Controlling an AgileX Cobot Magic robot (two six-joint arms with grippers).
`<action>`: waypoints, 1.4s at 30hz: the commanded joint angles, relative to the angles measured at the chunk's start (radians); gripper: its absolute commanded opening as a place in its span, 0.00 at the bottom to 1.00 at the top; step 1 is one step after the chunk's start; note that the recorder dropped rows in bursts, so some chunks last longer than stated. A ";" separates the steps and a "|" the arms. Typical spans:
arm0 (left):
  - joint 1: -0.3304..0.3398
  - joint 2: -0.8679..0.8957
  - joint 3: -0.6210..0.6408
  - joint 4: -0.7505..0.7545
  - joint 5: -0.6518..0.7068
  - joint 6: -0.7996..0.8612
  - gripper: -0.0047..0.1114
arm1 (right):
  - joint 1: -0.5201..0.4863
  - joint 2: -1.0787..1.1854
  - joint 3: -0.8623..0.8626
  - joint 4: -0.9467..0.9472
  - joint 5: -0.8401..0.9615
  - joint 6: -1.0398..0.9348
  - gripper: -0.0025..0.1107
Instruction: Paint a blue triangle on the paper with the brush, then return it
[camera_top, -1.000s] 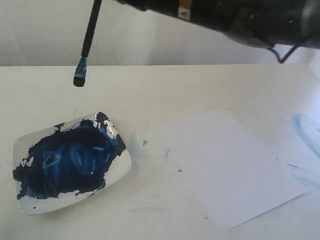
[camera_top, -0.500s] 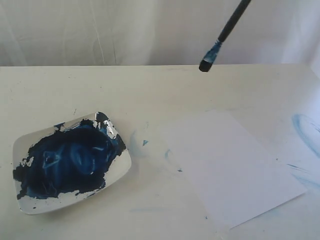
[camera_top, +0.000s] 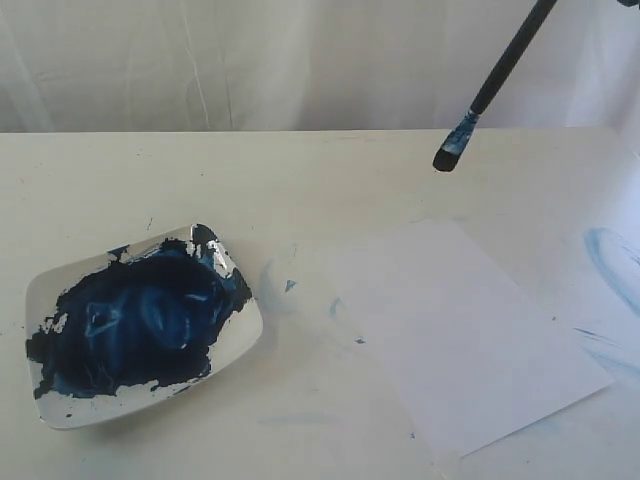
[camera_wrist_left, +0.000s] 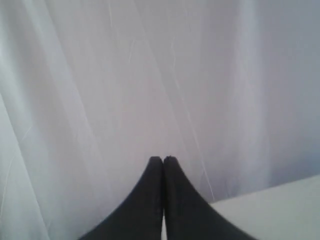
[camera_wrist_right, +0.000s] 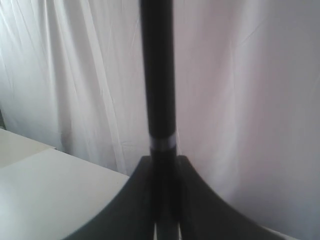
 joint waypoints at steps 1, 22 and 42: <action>0.000 -0.004 0.002 -0.008 -0.213 -0.025 0.04 | -0.005 -0.008 0.003 0.002 0.001 0.014 0.02; -0.025 1.161 -0.830 1.441 -0.224 -1.558 0.04 | -0.005 -0.008 0.003 0.002 0.052 0.014 0.02; -0.358 1.662 -1.234 -0.176 0.954 0.520 0.04 | -0.005 -0.006 0.003 0.002 0.158 0.014 0.02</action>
